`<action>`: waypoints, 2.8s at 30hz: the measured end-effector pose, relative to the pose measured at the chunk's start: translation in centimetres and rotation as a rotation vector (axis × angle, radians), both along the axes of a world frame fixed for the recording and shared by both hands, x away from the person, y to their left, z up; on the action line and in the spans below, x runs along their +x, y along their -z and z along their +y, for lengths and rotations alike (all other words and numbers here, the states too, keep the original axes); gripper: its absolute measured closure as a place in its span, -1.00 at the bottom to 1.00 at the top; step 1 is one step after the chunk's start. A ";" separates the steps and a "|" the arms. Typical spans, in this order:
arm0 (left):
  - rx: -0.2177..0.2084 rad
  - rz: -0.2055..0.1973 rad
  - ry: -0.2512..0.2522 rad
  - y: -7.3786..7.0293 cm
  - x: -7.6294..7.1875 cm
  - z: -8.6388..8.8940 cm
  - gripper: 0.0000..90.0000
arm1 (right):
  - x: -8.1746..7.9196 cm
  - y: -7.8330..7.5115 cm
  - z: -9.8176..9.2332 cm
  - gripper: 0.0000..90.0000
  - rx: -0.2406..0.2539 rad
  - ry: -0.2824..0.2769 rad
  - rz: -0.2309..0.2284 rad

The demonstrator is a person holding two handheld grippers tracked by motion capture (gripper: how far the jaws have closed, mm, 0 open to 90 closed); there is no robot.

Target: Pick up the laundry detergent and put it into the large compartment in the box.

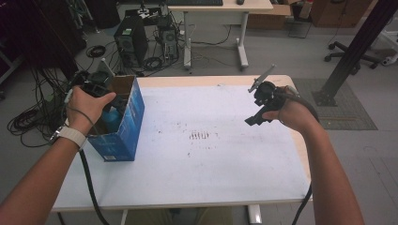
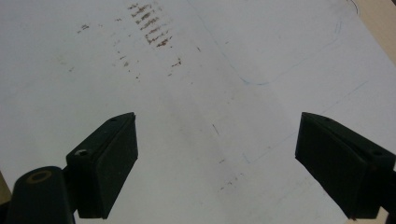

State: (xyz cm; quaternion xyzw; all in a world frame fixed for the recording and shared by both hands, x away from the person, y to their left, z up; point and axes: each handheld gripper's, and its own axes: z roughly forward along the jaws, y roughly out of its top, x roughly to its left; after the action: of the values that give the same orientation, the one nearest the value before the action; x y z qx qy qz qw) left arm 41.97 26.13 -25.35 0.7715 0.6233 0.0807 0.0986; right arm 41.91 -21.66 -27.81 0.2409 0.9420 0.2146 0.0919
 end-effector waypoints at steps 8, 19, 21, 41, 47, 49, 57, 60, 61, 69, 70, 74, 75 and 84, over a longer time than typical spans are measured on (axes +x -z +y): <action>0.008 -0.019 0.018 -1.2 -0.3 -0.5 -0.75 | -0.3 -0.4 -0.2 -0.71 0.002 0.004 -0.007; 0.043 -0.037 0.053 -2.8 -0.8 -1.3 -0.76 | -0.7 -0.7 -0.4 -0.71 0.003 0.005 -0.013; 0.044 -0.032 0.064 -3.0 -1.0 -1.4 -0.76 | -0.7 -0.8 -0.4 -0.71 0.001 0.004 -0.013; 0.008 -0.045 0.134 -5.2 -2.4 -2.0 -0.76 | -1.1 -1.0 -0.4 -0.72 -0.004 0.007 -0.010; 0.004 -0.046 0.152 -5.4 -2.7 -2.2 -0.77 | -1.2 -1.0 -0.4 -0.72 -0.002 0.010 -0.007; -0.001 -0.048 0.158 -5.5 -2.8 -2.2 -0.77 | -1.2 -1.1 -0.4 -0.72 -0.003 0.009 -0.006; -0.019 -0.064 0.201 -6.1 -3.3 -2.7 -0.77 | -1.2 -1.0 -0.4 -0.72 -0.004 0.012 -0.003; -0.028 -0.068 0.219 -6.2 -3.5 -2.9 -0.77 | -1.2 -1.1 -0.4 -0.73 -0.006 0.012 -0.003; -0.030 -0.070 0.225 -6.3 -3.5 -3.0 -0.78 | -1.2 -1.0 -0.4 -0.73 -0.007 0.011 -0.004; -0.034 -0.096 0.264 -6.8 -4.1 -3.5 -0.77 | -1.3 -1.1 -0.4 -0.73 -0.004 0.015 -0.005; -0.036 -0.098 0.267 -6.9 -4.2 -3.6 -0.77 | -1.3 -1.1 -0.5 -0.73 -0.004 0.014 -0.004; -0.035 -0.109 0.298 -7.0 -4.5 -4.0 -0.77 | -1.3 -1.1 -0.5 -0.73 -0.005 0.015 -0.004; -0.032 -0.109 0.305 -7.1 -4.6 -4.2 -0.77 | -1.3 -1.1 -0.5 -0.73 -0.006 0.016 -0.003; -0.035 -0.114 0.373 -7.4 -5.5 -5.2 -0.77 | -1.3 -1.1 -0.3 -0.73 -0.006 0.014 -0.004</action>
State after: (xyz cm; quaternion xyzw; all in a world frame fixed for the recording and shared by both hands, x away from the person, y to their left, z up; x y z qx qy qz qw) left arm 36.45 20.90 -17.90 0.8659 0.4643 0.0940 0.1605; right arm 40.58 -21.98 -26.72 0.2470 0.9407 0.2119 0.0960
